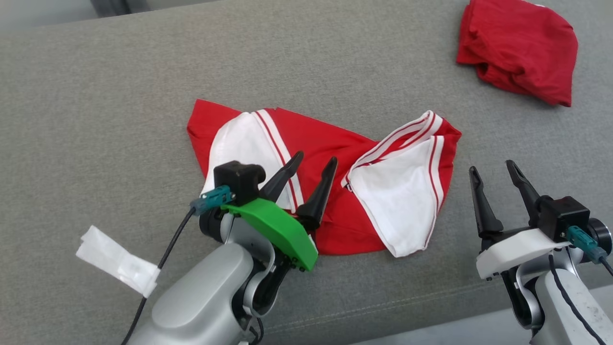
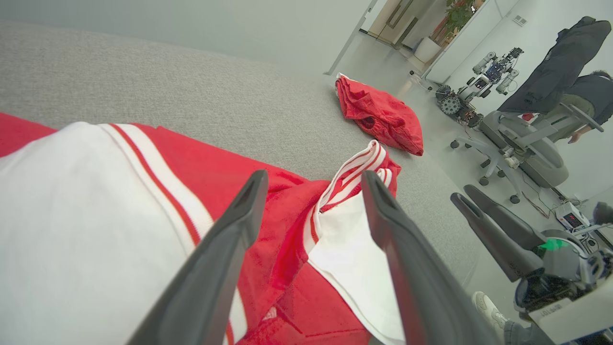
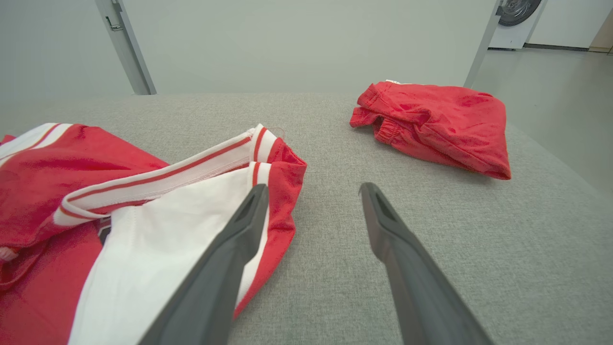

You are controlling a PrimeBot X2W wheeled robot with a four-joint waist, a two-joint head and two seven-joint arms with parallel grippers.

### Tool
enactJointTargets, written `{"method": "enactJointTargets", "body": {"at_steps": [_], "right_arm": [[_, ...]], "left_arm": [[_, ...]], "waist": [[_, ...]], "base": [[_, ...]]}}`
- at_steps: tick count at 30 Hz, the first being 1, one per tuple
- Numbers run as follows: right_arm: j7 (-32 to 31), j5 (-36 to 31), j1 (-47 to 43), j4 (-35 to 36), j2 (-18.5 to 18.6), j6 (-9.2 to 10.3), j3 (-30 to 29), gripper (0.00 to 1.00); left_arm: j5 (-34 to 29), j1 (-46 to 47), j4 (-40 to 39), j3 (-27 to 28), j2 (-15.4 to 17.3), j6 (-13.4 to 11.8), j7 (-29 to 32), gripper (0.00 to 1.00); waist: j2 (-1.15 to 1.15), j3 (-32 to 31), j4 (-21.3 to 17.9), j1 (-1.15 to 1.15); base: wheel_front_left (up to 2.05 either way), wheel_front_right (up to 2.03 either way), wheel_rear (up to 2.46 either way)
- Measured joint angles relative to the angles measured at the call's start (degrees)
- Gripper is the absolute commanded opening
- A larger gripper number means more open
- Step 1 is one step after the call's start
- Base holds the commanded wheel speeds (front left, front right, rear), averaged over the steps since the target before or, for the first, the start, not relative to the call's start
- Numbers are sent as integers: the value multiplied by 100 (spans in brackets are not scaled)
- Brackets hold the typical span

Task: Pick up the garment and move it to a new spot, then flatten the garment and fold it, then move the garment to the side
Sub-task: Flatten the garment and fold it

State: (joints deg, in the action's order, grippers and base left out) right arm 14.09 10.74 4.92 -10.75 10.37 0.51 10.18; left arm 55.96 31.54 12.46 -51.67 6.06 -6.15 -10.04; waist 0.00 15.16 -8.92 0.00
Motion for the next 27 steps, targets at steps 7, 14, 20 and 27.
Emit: {"method": "enactJointTargets", "body": {"at_steps": [7,14,20,27], "right_arm": [[-374,-110,-126,-147,142,-174,267,100],[-658,-125,-475,-255,123,-252,470,100],[-820,-146,-655,-279,86,-255,606,100],[-970,-225,-491,-266,66,-293,675,100]], "left_arm": [[124,-737,-45,166,57,-69,-192,100],[136,-900,-227,232,16,-69,-223,100],[136,-998,-397,400,53,-69,-266,100],[136,-1106,-527,503,90,-99,-271,100]], "waist": [[0,-279,556,0],[0,-444,1126,0],[0,-498,1586,0],[0,-437,1811,0]], "base": [[0,0,0],[0,0,0],[0,0,0],[0,0,0]]}}
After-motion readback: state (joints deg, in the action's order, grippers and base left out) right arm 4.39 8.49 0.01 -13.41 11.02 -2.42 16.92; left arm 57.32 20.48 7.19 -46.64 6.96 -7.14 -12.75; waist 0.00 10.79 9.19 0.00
